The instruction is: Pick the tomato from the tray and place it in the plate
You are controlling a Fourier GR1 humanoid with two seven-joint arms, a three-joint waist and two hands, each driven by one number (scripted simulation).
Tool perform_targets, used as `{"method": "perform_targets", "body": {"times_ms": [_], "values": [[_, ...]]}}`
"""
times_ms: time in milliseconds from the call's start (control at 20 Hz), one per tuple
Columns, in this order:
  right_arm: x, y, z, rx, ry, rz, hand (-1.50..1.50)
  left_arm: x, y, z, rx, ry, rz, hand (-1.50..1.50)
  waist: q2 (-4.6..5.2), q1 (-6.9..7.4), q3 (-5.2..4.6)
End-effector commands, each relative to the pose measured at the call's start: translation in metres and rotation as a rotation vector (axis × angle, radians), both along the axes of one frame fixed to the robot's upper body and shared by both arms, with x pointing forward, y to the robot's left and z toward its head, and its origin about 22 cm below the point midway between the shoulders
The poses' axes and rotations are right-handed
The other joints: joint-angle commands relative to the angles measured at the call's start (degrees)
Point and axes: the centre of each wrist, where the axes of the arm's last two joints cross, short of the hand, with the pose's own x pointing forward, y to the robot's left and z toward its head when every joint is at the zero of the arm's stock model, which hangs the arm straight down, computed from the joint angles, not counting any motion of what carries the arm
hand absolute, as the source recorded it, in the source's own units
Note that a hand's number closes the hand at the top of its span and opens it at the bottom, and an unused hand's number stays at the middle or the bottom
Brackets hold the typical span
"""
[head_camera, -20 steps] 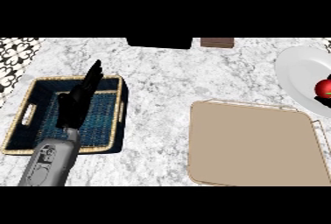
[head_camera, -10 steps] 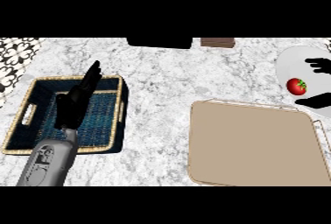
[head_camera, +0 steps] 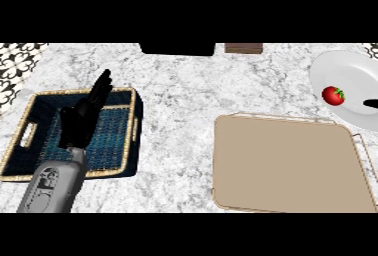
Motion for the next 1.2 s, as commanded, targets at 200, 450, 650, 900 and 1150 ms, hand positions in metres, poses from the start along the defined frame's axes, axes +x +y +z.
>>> {"method": "perform_targets", "body": {"times_ms": [200,450,650,900,1150], "values": [[-0.064,-0.072,0.029,0.132,-0.085,-0.159,-1.50,-0.010,0.010,0.001,-0.002,0.001,0.009,0.00,-0.14,-0.20,0.13],[-0.098,-0.092,0.019,0.127,-0.069,-0.156,-1.50,-0.006,0.006,-0.003,-0.013,0.000,0.010,0.00,0.27,-0.90,0.27],[-0.110,-0.104,0.033,0.115,-0.071,-0.128,-1.50,-0.002,0.000,0.003,-0.009,-0.018,-0.002,0.00,0.21,-0.68,0.32],[-0.128,-0.111,0.022,0.123,-0.058,-0.144,-1.50,-0.006,0.002,0.004,0.002,-0.011,0.006,0.00,0.19,0.05,0.51],[-0.124,-0.107,0.017,0.128,-0.067,-0.145,-1.50,0.000,-0.004,0.000,-0.008,-0.021,-0.018,0.00,0.69,0.15,0.46]]}}
